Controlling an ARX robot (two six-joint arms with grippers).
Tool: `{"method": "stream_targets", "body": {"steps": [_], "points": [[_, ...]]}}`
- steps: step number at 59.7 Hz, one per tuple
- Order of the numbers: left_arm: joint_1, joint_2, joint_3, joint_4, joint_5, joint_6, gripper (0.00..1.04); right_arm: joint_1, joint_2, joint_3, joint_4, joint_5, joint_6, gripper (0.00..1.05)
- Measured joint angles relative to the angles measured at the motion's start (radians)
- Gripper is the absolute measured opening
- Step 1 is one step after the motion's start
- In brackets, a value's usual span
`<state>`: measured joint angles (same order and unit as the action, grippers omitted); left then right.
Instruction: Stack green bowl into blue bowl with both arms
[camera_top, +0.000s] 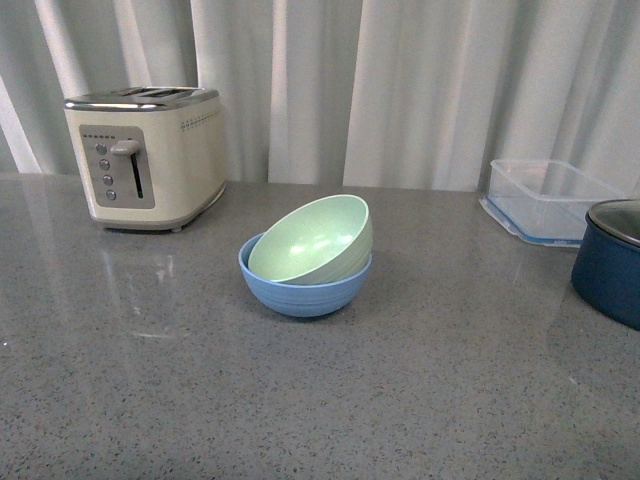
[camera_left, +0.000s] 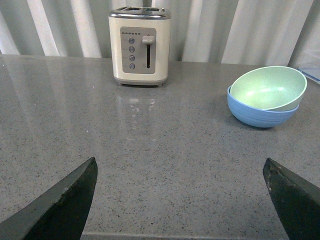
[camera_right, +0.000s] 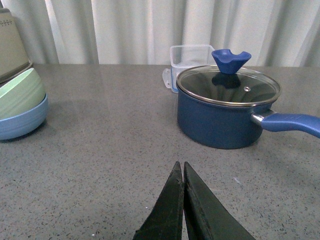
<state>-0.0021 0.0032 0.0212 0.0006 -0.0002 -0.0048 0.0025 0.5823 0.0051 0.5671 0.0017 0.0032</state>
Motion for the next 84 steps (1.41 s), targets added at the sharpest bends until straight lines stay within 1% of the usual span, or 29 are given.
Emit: {"method": "stream_targets", "body": {"steps": [6, 23, 40, 57, 61, 63, 72, 77, 79, 80, 84], "points": [[0.000, 0.000, 0.000, 0.000, 0.000, 0.000, 0.98, 0.000, -0.086, 0.000, -0.073, 0.000, 0.000, 0.01], [0.000, 0.000, 0.000, 0.000, 0.000, 0.000, 0.98, 0.000, -0.226, 0.000, -0.208, 0.000, 0.000, 0.01], [0.000, 0.000, 0.000, 0.000, 0.000, 0.000, 0.98, 0.000, -0.335, 0.000, -0.316, 0.000, 0.000, 0.01], [0.000, 0.000, 0.000, 0.000, 0.000, 0.000, 0.98, 0.000, -0.410, 0.000, -0.392, 0.000, 0.000, 0.01], [0.000, 0.000, 0.000, 0.000, 0.000, 0.000, 0.98, 0.000, -0.513, 0.000, -0.529, -0.002, -0.001, 0.01], [0.000, 0.000, 0.000, 0.000, 0.000, 0.000, 0.98, 0.000, -0.544, 0.000, -0.557, -0.002, 0.000, 0.01], [0.000, -0.001, 0.000, 0.000, 0.000, 0.000, 0.98, 0.000, -0.578, 0.000, -0.565, -0.003, 0.000, 0.01], [0.000, 0.000, 0.000, 0.000, 0.000, 0.000, 0.98, 0.000, -0.578, 0.000, -0.565, -0.003, -0.002, 0.13], [0.000, 0.000, 0.000, 0.000, 0.000, 0.000, 0.98, 0.000, -0.578, 0.000, -0.565, -0.003, -0.001, 0.20], [0.000, 0.000, 0.000, 0.000, 0.000, 0.000, 0.98, 0.000, -0.578, 0.000, -0.565, -0.003, -0.002, 0.22], [0.000, 0.000, 0.000, 0.000, 0.000, 0.000, 0.98, 0.000, -0.578, 0.000, -0.565, -0.003, -0.002, 0.34]]}}
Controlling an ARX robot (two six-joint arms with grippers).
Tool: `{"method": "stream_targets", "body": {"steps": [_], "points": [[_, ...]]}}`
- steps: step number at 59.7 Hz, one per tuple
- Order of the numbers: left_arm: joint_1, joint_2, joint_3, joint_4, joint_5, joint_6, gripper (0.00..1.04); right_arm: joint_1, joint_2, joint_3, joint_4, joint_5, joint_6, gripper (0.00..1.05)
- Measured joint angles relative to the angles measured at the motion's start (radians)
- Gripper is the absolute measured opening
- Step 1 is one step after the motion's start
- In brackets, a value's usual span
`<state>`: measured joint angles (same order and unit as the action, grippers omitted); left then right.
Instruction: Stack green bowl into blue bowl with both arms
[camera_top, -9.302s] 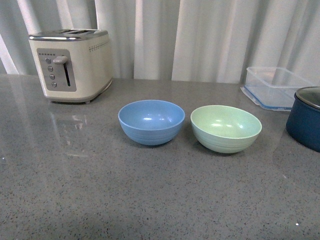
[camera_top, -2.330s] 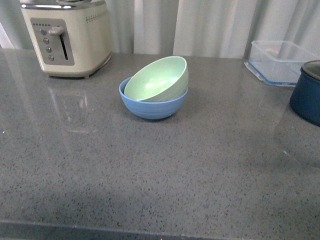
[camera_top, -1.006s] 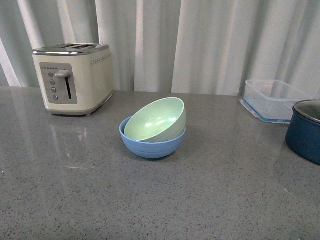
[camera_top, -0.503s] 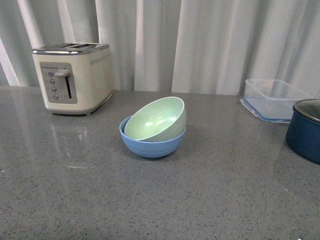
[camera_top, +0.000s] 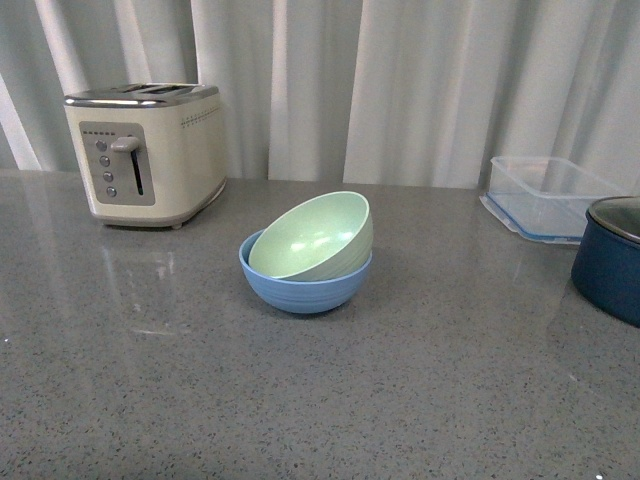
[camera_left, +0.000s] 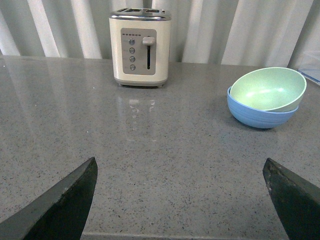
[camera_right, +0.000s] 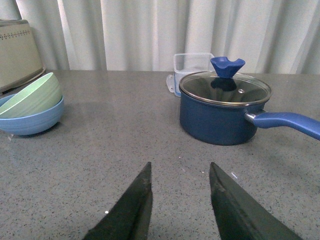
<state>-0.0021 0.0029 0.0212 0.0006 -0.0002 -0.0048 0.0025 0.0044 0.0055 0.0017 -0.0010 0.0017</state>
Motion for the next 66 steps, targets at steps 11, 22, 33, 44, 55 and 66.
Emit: {"method": "stream_targets", "body": {"steps": [11, 22, 33, 44, 55, 66], "points": [[0.000, 0.000, 0.000, 0.000, 0.000, 0.000, 0.98, 0.000, 0.000, 0.000, 0.000, 0.000, 0.000, 0.73], [0.000, 0.000, 0.000, 0.000, 0.000, 0.000, 0.98, 0.000, 0.000, 0.000, 0.000, 0.000, 0.000, 0.94], [0.000, 0.000, 0.000, 0.000, 0.000, 0.000, 0.98, 0.000, 0.000, 0.000, 0.000, 0.000, 0.000, 0.95], [0.000, 0.000, 0.000, 0.000, 0.000, 0.000, 0.98, 0.000, 0.000, 0.000, 0.000, 0.000, 0.001, 0.95], [0.000, 0.000, 0.000, 0.000, 0.000, 0.000, 0.98, 0.000, 0.000, 0.000, 0.000, 0.000, 0.000, 0.95], [0.000, 0.000, 0.000, 0.000, 0.000, 0.000, 0.98, 0.000, 0.000, 0.000, 0.000, 0.000, 0.001, 0.95]]}}
